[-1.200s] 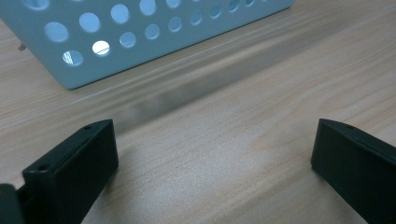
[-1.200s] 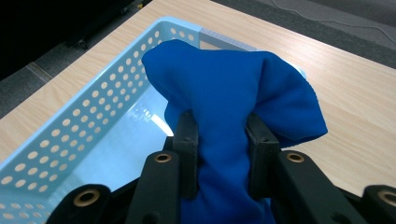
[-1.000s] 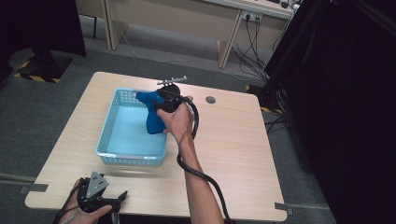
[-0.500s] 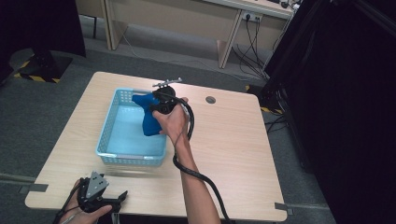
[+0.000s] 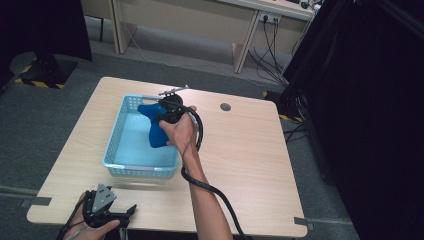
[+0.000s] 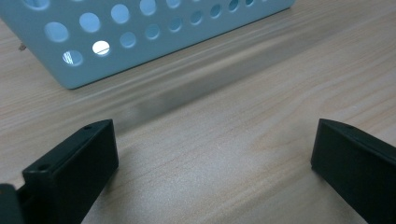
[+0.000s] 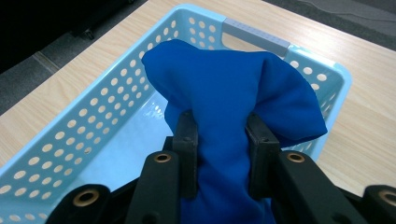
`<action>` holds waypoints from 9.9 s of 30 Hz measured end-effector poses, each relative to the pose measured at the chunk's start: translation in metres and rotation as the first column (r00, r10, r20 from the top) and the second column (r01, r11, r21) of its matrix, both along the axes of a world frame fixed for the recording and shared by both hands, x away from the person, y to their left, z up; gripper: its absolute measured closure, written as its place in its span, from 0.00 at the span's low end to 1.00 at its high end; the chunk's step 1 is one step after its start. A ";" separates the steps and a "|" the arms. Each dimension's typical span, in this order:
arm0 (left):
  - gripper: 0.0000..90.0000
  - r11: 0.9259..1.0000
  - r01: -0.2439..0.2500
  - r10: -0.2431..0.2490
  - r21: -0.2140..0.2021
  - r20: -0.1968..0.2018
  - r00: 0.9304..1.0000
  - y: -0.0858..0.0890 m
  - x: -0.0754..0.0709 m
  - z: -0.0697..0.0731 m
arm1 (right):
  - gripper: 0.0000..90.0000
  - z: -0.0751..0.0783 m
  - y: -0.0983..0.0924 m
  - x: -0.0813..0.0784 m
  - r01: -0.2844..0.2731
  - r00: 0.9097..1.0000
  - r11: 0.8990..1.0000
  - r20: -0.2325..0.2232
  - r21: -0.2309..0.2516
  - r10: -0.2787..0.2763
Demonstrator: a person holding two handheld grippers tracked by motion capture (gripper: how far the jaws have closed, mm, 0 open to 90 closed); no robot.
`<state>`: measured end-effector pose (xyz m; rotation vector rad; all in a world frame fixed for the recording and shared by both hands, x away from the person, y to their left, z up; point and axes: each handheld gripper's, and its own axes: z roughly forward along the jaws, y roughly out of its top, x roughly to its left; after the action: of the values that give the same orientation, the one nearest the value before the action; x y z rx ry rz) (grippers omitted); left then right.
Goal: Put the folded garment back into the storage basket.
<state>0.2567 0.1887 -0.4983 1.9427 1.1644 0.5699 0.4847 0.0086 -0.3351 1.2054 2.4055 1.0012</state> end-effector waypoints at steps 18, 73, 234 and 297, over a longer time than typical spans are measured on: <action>0.00 1.000 0.001 -0.001 -0.001 0.000 1.000 0.000 0.000 0.000 | 0.79 -0.015 0.019 0.004 -0.014 0.999 1.000 -0.031 -0.010 0.014; 0.00 1.000 0.003 -0.003 0.001 -0.001 1.000 0.000 0.000 0.000 | 0.77 -0.083 0.051 0.018 -0.004 0.986 0.993 -0.164 -0.122 -0.016; 0.00 1.000 -0.001 0.001 0.000 0.000 1.000 0.000 0.000 0.000 | 0.14 -0.040 -0.107 -0.018 0.074 0.997 0.997 -0.012 0.024 -0.073; 0.00 1.000 -0.004 0.004 -0.001 0.002 1.000 -0.001 0.000 0.000 | 0.14 -0.092 -0.178 -0.043 0.160 0.984 0.987 -0.080 -0.007 -0.160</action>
<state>0.2563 0.1882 -0.4985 1.9392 1.1673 0.5736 0.4420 -0.1697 -0.4274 1.4384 2.3235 0.9193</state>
